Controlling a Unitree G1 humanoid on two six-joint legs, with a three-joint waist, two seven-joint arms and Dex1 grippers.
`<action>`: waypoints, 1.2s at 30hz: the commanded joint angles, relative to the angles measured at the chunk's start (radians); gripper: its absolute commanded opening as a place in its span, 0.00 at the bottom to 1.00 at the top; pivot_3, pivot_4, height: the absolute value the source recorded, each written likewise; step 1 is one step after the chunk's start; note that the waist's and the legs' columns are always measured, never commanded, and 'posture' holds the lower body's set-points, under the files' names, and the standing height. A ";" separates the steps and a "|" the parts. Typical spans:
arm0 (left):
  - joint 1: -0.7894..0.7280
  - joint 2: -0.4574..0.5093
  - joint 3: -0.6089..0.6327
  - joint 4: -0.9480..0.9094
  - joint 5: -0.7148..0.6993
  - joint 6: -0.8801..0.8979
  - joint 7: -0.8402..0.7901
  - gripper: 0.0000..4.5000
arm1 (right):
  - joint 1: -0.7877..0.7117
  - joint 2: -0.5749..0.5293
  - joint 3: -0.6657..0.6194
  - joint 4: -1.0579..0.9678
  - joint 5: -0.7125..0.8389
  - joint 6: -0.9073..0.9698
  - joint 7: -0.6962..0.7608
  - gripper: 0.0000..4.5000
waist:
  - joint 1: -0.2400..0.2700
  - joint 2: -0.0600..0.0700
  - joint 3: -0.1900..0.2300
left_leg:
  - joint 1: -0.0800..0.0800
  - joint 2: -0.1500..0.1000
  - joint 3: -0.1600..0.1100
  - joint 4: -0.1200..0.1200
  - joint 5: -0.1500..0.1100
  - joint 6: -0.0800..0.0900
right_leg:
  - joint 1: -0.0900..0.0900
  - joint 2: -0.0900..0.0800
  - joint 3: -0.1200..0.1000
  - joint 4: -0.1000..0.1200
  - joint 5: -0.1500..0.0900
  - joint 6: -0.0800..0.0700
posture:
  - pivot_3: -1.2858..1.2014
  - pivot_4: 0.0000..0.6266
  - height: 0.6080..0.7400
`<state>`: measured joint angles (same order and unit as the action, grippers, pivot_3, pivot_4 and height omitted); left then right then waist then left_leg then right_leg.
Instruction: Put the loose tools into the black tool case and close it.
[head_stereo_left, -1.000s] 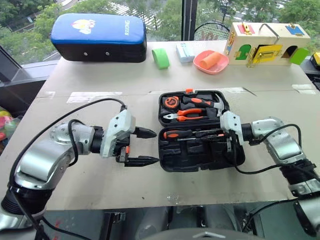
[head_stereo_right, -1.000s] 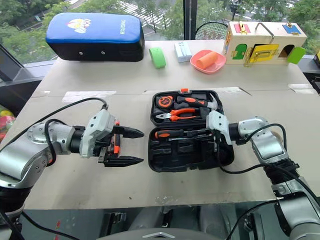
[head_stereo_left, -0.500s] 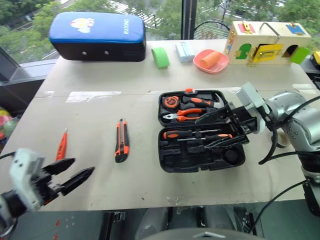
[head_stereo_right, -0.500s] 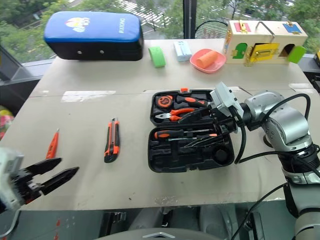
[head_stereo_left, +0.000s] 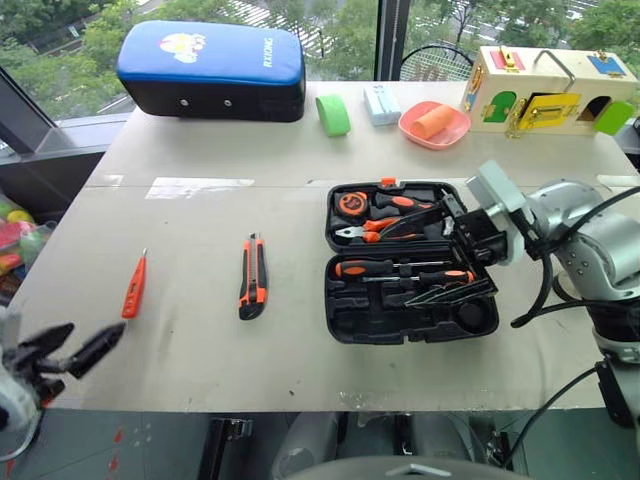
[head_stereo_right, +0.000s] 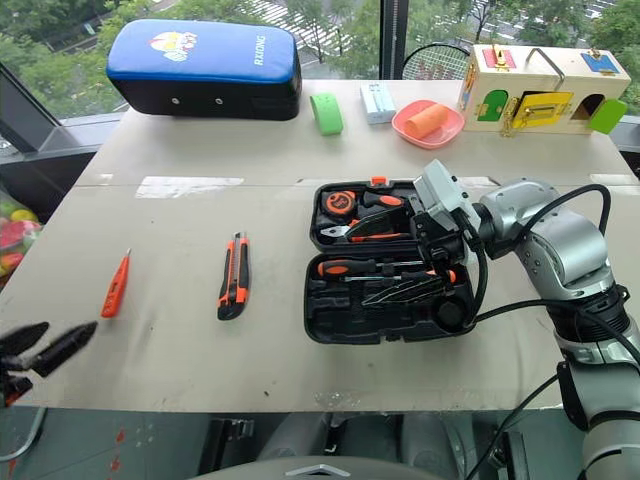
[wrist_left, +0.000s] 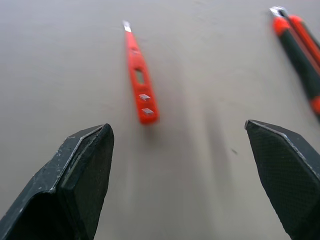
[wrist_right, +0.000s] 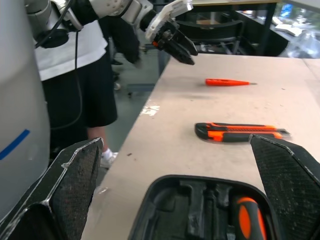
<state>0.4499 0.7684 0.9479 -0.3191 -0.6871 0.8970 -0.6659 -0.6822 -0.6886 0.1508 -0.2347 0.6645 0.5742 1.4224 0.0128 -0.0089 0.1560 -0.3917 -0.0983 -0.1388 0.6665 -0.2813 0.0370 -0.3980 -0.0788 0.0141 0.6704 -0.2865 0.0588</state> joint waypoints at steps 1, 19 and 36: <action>-0.089 0.075 -0.095 0.119 0.047 0.029 0.031 1.00 | 0.014 -0.013 -0.040 -0.069 0.009 0.000 -0.042 0.99 | -0.001 0.000 0.000 | 0.000 0.000 0.000 0.000 0.000 0.000 | 0.000 0.000 0.000 0.000 0.000 0.000 | 0.52 0.24 0.96; -0.495 0.177 -0.471 0.540 0.232 -0.022 0.004 0.73 | 0.091 -0.057 -0.086 -0.207 0.061 0.037 -0.154 1.00 | 0.002 0.001 -0.001 | 0.000 0.000 0.000 -0.001 0.001 -0.002 | -0.003 0.000 0.001 0.003 0.000 0.000 | 0.52 0.24 0.96; -0.545 0.282 -0.501 0.429 0.236 -0.131 -0.202 0.12 | 0.112 -0.063 -0.112 -0.210 0.088 0.031 -0.187 1.00 | 0.002 -0.001 -0.001 | -0.002 -0.001 0.000 0.000 0.001 -0.002 | -0.003 -0.001 0.001 0.004 0.000 0.000 | 0.52 0.24 0.96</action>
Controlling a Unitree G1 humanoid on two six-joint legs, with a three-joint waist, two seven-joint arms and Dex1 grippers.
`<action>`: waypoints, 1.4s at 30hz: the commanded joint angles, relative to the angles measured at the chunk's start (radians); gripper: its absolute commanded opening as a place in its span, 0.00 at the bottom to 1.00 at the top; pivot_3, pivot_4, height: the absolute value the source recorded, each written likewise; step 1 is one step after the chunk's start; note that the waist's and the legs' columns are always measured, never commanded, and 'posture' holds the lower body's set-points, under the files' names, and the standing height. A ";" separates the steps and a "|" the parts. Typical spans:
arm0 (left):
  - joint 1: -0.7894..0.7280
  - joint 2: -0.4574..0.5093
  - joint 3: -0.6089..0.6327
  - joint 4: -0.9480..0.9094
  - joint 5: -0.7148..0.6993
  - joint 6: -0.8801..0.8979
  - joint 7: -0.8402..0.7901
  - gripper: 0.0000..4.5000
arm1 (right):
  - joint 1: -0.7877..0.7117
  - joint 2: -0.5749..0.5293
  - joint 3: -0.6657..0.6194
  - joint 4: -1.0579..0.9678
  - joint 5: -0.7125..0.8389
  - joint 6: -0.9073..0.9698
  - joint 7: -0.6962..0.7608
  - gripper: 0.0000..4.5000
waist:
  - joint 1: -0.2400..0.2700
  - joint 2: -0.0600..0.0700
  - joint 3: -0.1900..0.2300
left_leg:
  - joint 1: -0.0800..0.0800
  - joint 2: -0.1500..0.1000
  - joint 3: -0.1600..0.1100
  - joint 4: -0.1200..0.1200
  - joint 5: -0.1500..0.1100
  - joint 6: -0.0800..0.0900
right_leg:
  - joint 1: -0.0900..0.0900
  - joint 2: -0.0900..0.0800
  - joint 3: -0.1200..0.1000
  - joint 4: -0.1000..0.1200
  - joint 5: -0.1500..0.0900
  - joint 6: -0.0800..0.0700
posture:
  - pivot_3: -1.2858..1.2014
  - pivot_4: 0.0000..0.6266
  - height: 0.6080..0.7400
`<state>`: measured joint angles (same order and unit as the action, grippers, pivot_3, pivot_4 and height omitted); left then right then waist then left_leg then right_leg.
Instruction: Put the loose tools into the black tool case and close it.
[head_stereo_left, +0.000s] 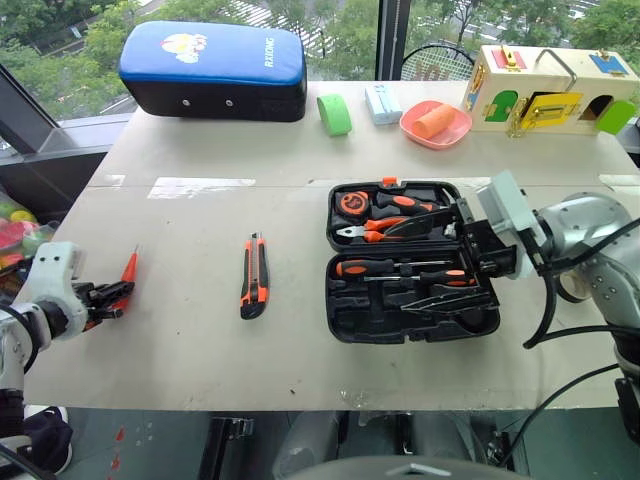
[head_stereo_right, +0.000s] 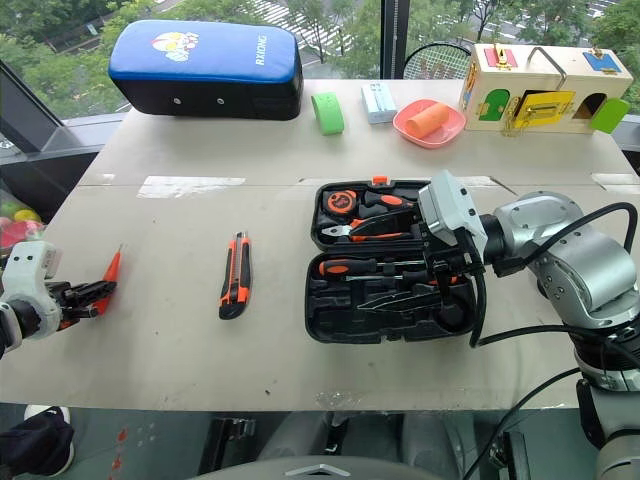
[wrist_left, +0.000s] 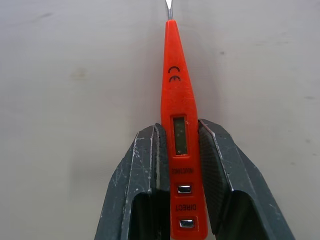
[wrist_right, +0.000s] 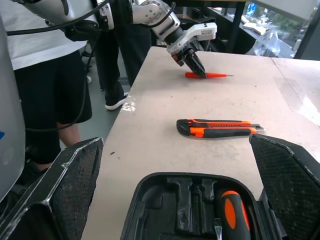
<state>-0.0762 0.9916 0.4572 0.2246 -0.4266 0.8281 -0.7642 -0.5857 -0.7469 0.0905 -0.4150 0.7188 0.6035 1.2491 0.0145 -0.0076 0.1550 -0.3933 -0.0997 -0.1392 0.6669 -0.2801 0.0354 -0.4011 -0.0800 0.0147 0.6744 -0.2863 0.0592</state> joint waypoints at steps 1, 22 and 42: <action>-0.024 0.076 -0.036 -0.161 -0.027 -0.092 -0.153 0.12 | 0.029 -0.012 -0.054 -0.037 0.030 -0.001 -0.015 1.00 | 0.000 -0.003 0.000 | -0.002 0.000 -0.001 0.000 0.000 0.000 | -0.001 0.000 -0.001 0.000 0.000 0.000 | 0.52 0.24 0.96; -0.651 -0.191 -0.929 -0.369 0.152 -0.179 -0.556 0.12 | 0.463 -0.142 -0.144 -0.194 -0.104 -0.115 -0.105 1.00 | -0.015 -0.003 0.001 | -0.004 0.000 0.001 0.004 0.000 0.000 | -0.002 0.002 0.000 0.003 0.000 0.000 | 0.52 0.24 0.96; -0.712 -0.364 -1.024 -0.220 0.323 -0.180 -0.520 0.12 | 0.476 -0.119 -0.158 -0.197 -0.086 -0.110 -0.185 1.00 | -0.013 -0.004 0.000 | -0.004 0.000 0.000 0.006 0.001 0.000 | -0.001 0.002 0.000 0.004 0.000 0.001 | 0.52 0.24 0.96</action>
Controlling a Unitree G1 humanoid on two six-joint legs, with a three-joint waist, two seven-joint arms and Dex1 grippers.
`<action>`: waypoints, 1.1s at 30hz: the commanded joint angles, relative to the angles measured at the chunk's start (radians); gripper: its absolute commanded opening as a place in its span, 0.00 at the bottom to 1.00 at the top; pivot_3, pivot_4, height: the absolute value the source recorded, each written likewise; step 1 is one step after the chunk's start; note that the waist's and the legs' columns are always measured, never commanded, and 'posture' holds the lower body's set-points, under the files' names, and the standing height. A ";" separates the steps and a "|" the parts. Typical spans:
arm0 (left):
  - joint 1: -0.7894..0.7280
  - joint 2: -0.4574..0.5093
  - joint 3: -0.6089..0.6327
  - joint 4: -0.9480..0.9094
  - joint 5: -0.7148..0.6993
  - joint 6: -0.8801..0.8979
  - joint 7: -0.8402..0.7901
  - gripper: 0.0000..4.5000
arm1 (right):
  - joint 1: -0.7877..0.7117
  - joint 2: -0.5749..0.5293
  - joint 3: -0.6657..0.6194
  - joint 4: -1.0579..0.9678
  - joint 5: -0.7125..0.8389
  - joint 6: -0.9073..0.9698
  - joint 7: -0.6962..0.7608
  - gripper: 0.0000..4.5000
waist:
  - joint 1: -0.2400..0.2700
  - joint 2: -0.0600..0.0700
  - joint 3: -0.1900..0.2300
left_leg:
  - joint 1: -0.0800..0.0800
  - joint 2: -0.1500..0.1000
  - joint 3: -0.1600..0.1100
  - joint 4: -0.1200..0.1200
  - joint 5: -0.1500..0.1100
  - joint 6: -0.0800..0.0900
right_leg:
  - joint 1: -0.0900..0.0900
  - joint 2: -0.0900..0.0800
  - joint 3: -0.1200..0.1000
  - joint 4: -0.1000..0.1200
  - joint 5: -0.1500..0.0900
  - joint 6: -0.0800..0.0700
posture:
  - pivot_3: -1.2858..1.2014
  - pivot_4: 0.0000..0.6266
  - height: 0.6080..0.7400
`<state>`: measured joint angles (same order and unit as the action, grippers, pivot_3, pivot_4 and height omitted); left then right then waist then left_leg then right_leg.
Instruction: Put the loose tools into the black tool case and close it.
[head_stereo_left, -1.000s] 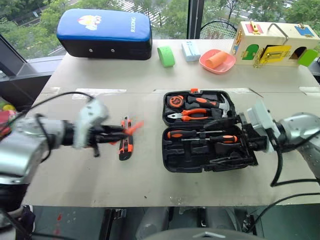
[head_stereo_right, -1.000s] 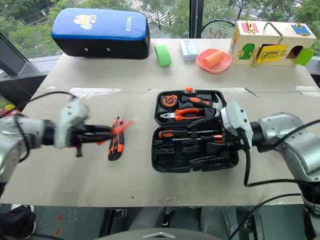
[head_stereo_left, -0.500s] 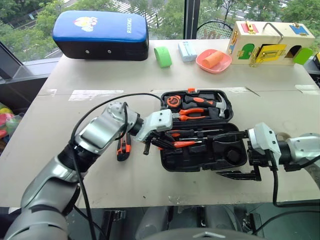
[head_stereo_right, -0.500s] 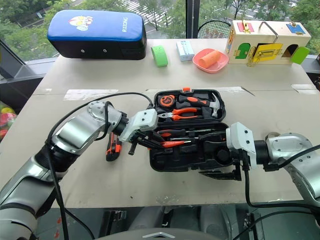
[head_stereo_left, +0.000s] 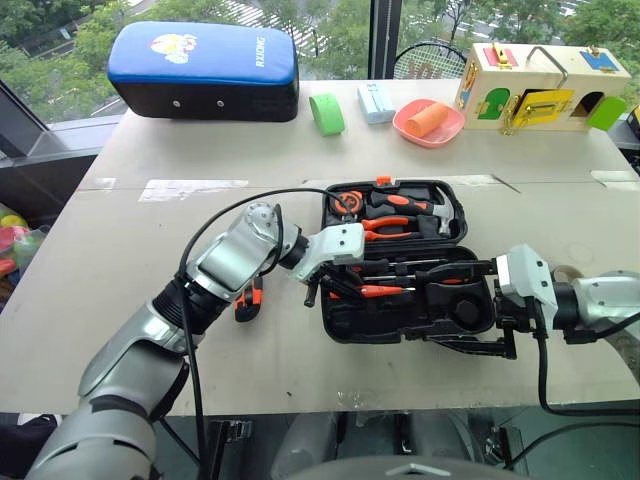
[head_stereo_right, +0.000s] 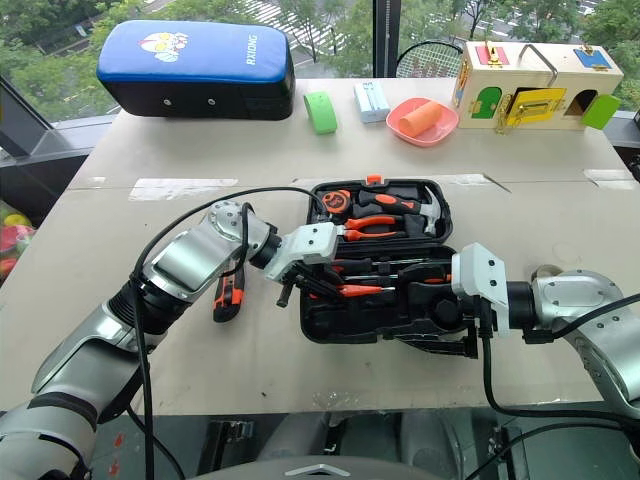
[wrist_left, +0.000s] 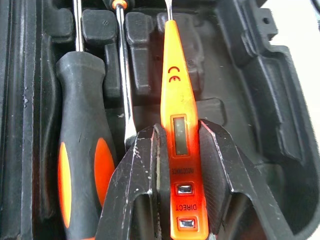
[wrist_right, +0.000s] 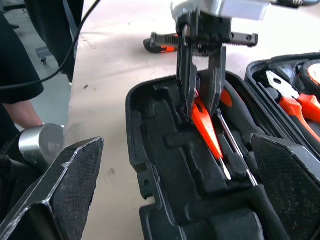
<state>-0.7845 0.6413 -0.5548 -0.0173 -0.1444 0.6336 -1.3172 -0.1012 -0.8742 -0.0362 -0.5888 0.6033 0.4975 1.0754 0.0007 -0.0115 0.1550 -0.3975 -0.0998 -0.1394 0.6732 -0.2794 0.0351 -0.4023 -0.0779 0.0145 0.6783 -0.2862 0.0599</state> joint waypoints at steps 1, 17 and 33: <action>-0.002 -0.018 -0.013 0.024 0.040 0.015 0.030 0.12 | -0.009 0.008 -0.034 -0.022 0.032 -0.003 -0.012 1.00 | 0.002 0.000 0.000 | 0.000 0.000 0.000 0.001 0.000 0.000 | 0.000 0.000 0.000 0.000 0.000 0.000 | 0.52 0.24 0.96; 0.002 0.146 0.162 -0.213 -0.193 0.207 -0.140 0.88 | -0.003 0.007 -0.024 -0.015 0.035 -0.001 -0.027 1.00 | 0.003 0.000 0.000 | 0.000 0.000 -0.001 0.003 0.000 0.000 | 0.002 0.001 -0.001 0.001 0.001 0.001 | 0.52 0.24 0.96; 0.187 -0.058 0.278 -0.083 -0.225 0.004 0.103 0.02 | -0.022 0.012 -0.006 0.009 0.021 0.004 -0.035 1.00 | 0.013 0.000 0.000 | -0.001 0.000 -0.002 0.005 0.000 0.000 | 0.002 0.000 -0.002 0.000 0.001 0.001 | 0.52 0.24 0.96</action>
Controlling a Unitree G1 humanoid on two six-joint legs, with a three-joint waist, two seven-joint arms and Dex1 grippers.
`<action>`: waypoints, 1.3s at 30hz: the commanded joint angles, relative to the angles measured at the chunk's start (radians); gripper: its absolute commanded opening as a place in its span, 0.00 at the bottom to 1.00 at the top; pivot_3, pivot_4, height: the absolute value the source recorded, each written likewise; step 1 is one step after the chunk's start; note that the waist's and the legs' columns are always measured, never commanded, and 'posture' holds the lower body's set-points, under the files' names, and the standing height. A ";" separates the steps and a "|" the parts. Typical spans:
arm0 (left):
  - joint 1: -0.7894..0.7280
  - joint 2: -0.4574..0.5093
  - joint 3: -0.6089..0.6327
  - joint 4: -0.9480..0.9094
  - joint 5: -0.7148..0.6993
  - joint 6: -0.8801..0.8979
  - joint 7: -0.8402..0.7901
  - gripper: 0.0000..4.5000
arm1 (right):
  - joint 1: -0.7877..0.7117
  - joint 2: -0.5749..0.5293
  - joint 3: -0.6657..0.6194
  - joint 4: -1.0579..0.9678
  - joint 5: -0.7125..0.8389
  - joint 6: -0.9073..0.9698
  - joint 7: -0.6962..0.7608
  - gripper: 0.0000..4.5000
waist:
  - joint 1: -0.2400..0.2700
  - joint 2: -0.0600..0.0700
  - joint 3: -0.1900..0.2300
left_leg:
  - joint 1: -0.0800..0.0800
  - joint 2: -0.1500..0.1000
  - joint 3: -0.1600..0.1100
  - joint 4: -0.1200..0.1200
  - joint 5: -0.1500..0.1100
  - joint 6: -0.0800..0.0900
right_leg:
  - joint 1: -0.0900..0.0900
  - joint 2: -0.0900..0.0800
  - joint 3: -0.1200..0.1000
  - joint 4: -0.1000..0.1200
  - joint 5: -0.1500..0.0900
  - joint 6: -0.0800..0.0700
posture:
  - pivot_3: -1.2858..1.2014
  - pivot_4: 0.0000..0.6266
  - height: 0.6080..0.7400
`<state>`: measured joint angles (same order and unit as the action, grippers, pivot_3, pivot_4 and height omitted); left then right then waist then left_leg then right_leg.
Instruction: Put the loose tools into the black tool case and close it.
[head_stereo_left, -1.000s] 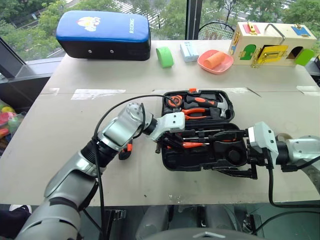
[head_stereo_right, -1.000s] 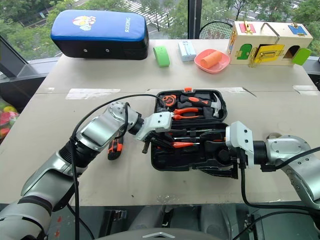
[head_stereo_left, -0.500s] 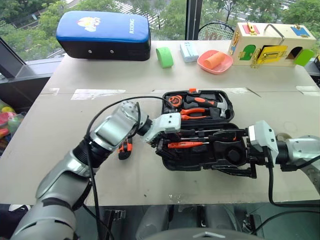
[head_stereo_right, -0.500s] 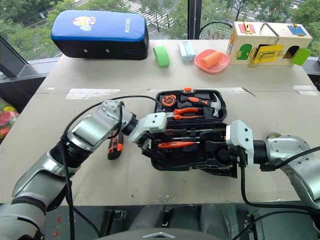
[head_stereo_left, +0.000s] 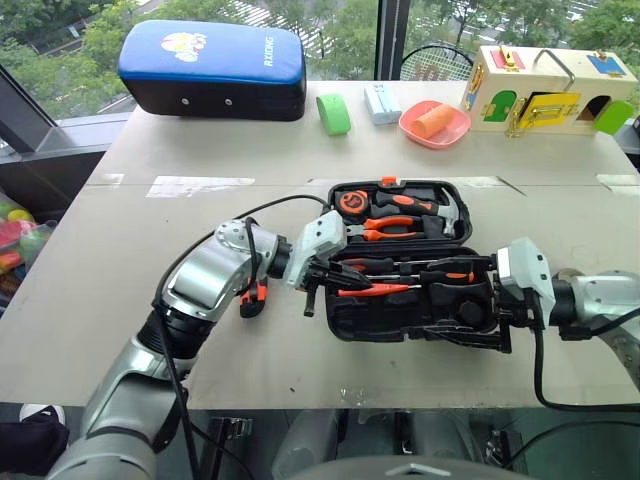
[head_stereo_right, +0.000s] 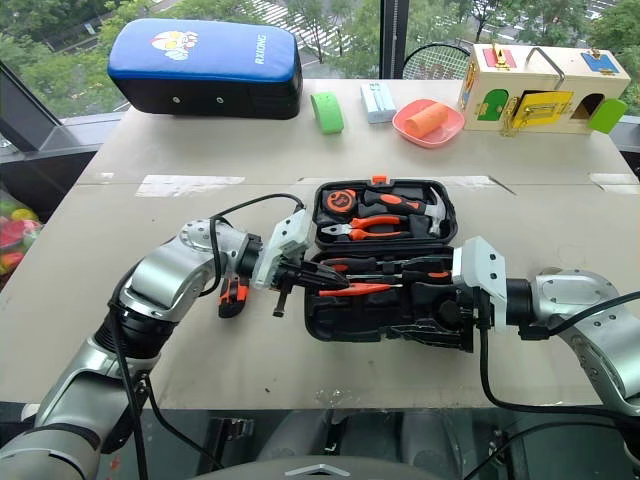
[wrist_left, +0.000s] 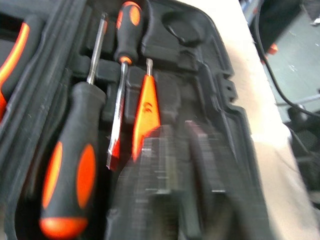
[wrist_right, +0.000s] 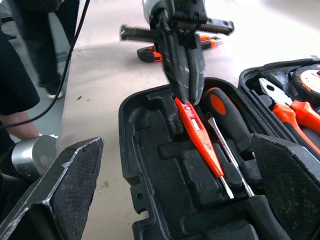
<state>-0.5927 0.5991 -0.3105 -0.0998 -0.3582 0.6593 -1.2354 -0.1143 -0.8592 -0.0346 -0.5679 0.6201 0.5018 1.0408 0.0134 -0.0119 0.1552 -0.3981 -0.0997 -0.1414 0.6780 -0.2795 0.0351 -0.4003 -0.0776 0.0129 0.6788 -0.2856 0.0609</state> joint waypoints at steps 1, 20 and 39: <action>-0.006 -0.026 0.034 0.007 -0.012 -0.019 0.031 0.02 | -0.008 -0.003 -0.008 -0.012 0.004 0.001 -0.001 1.00 | 0.000 0.000 0.000 | 0.000 0.000 0.000 0.000 0.000 0.000 | 0.000 0.000 0.000 0.000 0.000 0.000 | 0.52 0.24 0.96; 0.102 0.011 -0.113 0.108 0.217 -0.221 0.080 0.02 | -0.023 0.016 -0.008 -0.008 0.014 0.029 -0.025 1.00 | -0.001 0.000 -0.004 | 0.003 0.000 0.000 0.000 0.000 0.000 | 0.003 0.000 0.000 0.000 0.000 0.000 | 0.52 0.24 0.96; 0.103 -0.025 0.016 -0.023 0.029 -0.086 0.073 0.02 | -0.022 0.042 0.010 0.000 -0.004 0.031 -0.035 1.00 | 0.000 0.000 -0.005 | 0.004 0.000 0.000 -0.004 0.000 0.000 | 0.002 0.000 0.000 -0.001 0.000 0.000 | 0.52 0.24 0.96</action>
<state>-0.4915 0.5822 -0.2765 -0.1073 -0.3454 0.5950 -1.1724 -0.1327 -0.8184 -0.0159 -0.5441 0.6119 0.5409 1.0094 0.0134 -0.0120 0.1507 -0.3942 -0.0999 -0.1414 0.6743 -0.2795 0.0351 -0.3978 -0.0781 0.0131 0.6773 -0.2857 0.0607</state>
